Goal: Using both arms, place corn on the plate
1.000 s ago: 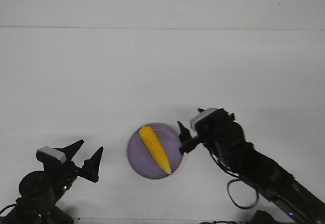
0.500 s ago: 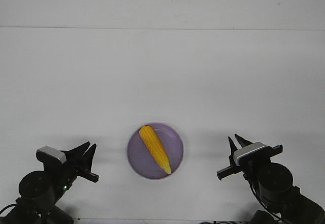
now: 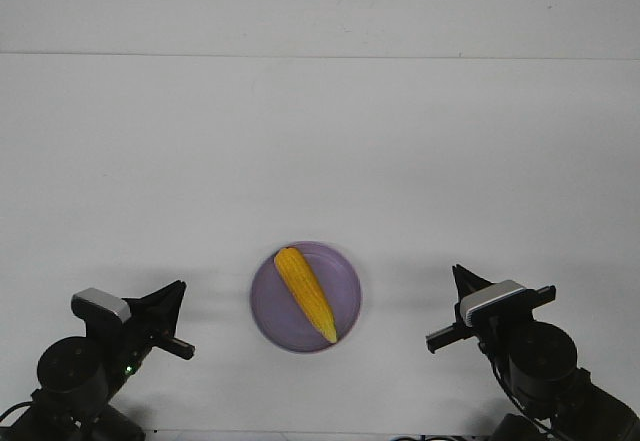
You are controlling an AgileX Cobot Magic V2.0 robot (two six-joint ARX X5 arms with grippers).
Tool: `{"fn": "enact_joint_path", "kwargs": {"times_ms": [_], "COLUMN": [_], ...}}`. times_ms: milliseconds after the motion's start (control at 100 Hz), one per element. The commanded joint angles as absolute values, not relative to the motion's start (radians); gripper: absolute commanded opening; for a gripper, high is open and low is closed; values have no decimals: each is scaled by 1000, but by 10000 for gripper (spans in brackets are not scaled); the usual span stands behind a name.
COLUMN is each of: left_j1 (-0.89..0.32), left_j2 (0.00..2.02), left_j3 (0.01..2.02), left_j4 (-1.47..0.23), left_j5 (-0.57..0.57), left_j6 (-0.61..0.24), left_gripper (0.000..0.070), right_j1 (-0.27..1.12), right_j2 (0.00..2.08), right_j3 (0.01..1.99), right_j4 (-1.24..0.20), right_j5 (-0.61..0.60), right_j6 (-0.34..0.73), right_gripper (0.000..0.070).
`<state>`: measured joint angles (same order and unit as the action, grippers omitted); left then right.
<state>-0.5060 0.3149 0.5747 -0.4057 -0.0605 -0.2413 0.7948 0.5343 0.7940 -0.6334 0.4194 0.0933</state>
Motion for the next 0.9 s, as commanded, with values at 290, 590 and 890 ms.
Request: {"fn": "enact_joint_path", "kwargs": {"times_ms": [290,590,890], "left_j1": [-510,-188,-34], "left_j2": [315,138,3], "left_j3": [577,328,39], "left_j4": [-395,-91,104], "left_j5": [-70,-104,-104], "left_j6": [-165,96,123], "left_gripper": [15,15,15], "right_j1": [804,804,804], "right_j2": [535,535,535], "right_j3": [806,806,806], "right_j4": [-620,-620,-620], "right_j5": [419,420,419], "right_j6": [104,104,104], "right_gripper": [16,16,16]}}
